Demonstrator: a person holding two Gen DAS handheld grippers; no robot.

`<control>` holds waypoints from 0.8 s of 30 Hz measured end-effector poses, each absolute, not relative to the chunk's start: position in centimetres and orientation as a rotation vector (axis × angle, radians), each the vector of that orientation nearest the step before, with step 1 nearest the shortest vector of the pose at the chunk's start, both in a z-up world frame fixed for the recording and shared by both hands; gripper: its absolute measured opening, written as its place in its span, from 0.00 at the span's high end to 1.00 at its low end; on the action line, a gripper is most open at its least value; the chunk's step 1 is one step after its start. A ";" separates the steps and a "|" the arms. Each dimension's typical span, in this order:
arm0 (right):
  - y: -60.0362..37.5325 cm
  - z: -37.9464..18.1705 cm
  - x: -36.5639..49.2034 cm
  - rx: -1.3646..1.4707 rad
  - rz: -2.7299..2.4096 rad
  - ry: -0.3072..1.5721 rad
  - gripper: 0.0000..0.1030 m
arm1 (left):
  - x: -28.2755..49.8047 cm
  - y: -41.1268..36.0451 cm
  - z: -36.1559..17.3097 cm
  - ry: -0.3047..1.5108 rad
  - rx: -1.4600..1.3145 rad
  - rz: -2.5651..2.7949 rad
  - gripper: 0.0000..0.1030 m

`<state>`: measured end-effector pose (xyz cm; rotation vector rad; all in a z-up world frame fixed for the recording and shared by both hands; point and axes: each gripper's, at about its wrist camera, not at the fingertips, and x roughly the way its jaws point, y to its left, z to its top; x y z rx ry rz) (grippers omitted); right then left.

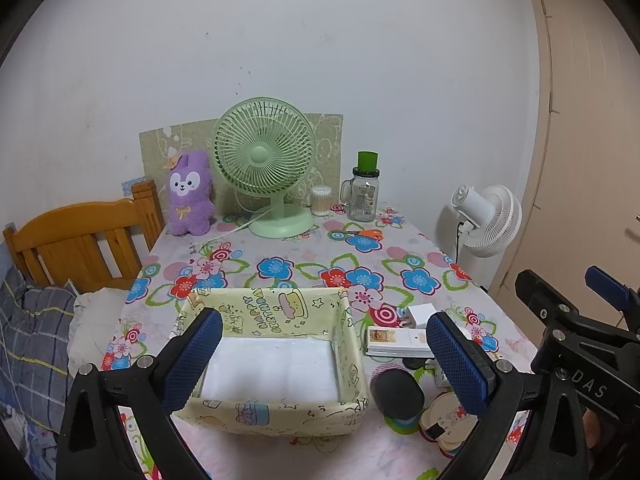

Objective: Organize rigid objects

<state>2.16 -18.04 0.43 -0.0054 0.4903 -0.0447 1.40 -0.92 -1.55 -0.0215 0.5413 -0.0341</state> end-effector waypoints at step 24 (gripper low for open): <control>-20.6 -1.1 5.6 0.027 -0.046 0.539 0.01 | 4.0 -3.7 -2.4 0.567 -0.014 -0.079 0.02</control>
